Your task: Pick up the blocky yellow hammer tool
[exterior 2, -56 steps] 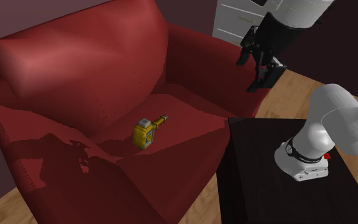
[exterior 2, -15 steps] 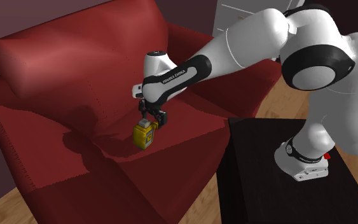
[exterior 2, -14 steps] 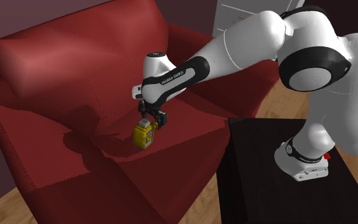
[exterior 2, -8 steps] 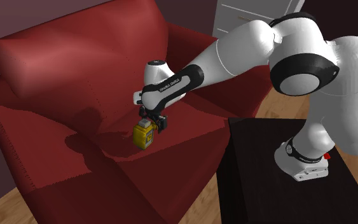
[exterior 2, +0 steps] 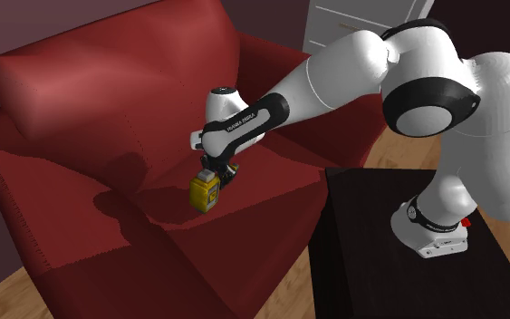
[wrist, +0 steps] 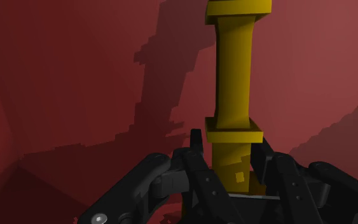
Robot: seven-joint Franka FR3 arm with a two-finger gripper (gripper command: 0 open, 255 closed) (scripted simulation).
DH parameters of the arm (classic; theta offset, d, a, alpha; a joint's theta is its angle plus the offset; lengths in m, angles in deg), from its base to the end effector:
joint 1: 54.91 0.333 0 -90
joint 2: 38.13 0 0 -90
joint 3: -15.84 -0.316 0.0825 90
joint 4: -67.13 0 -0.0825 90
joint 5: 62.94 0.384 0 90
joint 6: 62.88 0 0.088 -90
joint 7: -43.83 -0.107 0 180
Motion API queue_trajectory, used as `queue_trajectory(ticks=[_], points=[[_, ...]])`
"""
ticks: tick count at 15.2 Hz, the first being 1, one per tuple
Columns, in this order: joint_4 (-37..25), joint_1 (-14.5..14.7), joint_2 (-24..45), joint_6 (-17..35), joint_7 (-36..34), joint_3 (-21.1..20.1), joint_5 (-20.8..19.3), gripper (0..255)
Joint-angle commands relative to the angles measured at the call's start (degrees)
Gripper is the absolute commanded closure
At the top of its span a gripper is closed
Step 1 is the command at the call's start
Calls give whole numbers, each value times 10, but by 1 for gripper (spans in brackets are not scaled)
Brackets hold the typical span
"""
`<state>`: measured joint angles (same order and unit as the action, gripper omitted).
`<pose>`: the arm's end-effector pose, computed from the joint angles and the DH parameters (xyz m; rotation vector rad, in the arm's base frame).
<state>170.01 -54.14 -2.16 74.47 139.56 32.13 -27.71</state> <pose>0.6368 -0.1579 0.2107 -2.6348 -1.4377 -0.3329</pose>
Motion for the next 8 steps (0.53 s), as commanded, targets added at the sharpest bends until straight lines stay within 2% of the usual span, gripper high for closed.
queue_trajectory(ticks=[1,8], points=[[0,0,0,0,0,0,0,255],[2,6,-21,-18,-13,9,-13,255]])
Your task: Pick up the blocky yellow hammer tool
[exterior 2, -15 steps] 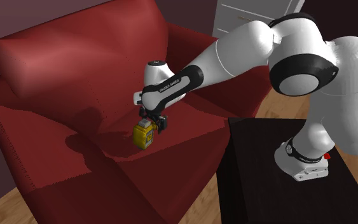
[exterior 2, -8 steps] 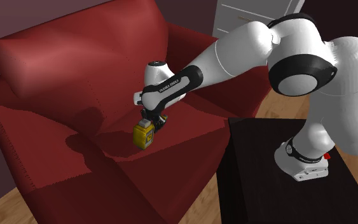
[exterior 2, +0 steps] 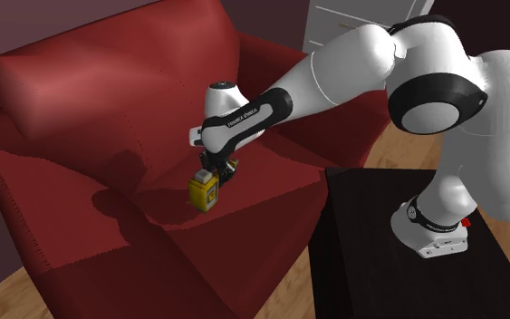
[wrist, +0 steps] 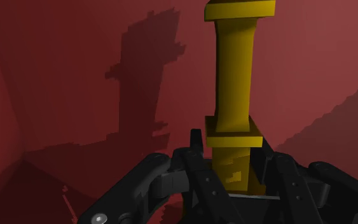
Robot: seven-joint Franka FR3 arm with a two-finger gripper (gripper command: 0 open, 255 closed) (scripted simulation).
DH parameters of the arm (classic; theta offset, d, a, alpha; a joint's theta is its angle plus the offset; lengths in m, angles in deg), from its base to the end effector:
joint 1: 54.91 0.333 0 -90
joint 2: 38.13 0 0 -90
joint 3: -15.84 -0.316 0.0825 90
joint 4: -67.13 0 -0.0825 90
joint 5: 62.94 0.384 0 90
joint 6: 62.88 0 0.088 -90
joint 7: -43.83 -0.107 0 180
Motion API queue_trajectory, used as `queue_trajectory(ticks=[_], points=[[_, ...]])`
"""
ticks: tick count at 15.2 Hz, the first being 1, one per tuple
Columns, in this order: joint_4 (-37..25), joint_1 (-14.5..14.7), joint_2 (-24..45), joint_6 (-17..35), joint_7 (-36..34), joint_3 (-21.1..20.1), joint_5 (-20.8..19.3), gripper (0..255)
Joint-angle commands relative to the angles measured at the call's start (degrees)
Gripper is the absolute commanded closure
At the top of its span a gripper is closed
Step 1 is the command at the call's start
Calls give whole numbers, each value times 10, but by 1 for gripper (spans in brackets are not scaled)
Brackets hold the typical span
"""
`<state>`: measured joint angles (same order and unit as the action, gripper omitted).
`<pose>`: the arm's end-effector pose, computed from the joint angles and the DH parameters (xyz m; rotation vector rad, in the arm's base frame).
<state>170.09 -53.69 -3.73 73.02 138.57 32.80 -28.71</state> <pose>0.6373 -0.1577 0.2265 -2.6341 -1.4373 -0.3312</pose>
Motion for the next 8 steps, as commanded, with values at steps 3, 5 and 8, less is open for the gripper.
queue_trajectory(ticks=[3,5,8], points=[[2,6,-21,-17,-12,8,-12,255],[2,8,-32,-27,-18,12,-19,255],[0,12,-46,-41,-27,18,-29,255]])
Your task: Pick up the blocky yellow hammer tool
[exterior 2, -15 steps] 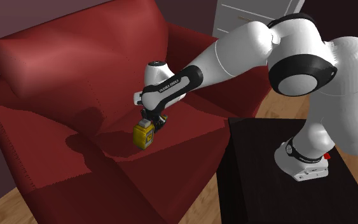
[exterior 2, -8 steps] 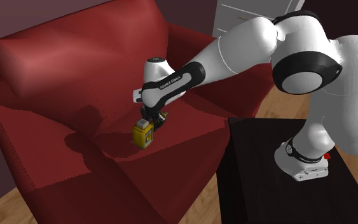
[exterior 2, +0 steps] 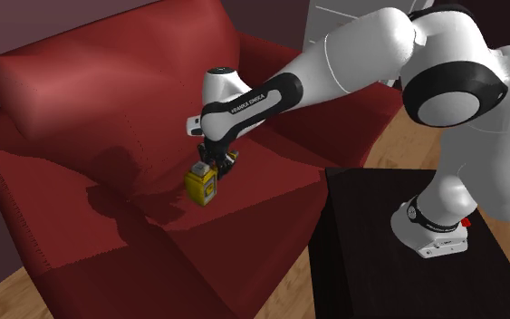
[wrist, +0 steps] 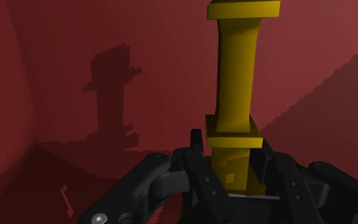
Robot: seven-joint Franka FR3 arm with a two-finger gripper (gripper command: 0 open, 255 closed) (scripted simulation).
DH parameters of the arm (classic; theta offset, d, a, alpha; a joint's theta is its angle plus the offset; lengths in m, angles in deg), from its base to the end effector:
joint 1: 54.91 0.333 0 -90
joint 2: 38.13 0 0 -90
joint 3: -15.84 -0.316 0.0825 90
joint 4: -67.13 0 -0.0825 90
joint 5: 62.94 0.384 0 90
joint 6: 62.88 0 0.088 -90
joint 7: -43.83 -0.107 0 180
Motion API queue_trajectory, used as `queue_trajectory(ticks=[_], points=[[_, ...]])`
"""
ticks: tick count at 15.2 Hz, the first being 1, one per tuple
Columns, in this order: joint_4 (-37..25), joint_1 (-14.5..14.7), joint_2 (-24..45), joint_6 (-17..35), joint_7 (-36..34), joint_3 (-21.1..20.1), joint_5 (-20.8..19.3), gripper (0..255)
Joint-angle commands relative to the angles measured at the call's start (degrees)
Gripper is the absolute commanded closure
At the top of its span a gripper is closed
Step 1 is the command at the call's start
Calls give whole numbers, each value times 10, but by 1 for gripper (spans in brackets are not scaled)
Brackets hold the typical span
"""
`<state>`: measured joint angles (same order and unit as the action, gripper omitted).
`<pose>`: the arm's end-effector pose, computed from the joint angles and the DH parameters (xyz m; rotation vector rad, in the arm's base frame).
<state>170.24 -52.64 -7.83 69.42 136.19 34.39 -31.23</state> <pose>0.6367 -0.1574 0.2679 -2.6339 -1.4373 -0.3306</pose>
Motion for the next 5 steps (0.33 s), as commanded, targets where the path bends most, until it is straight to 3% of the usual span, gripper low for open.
queue_trajectory(ticks=[1,5], points=[[-2,2,-10,-10,-6,4,-7,255],[-4,5,-20,-21,-13,7,-13,255]])
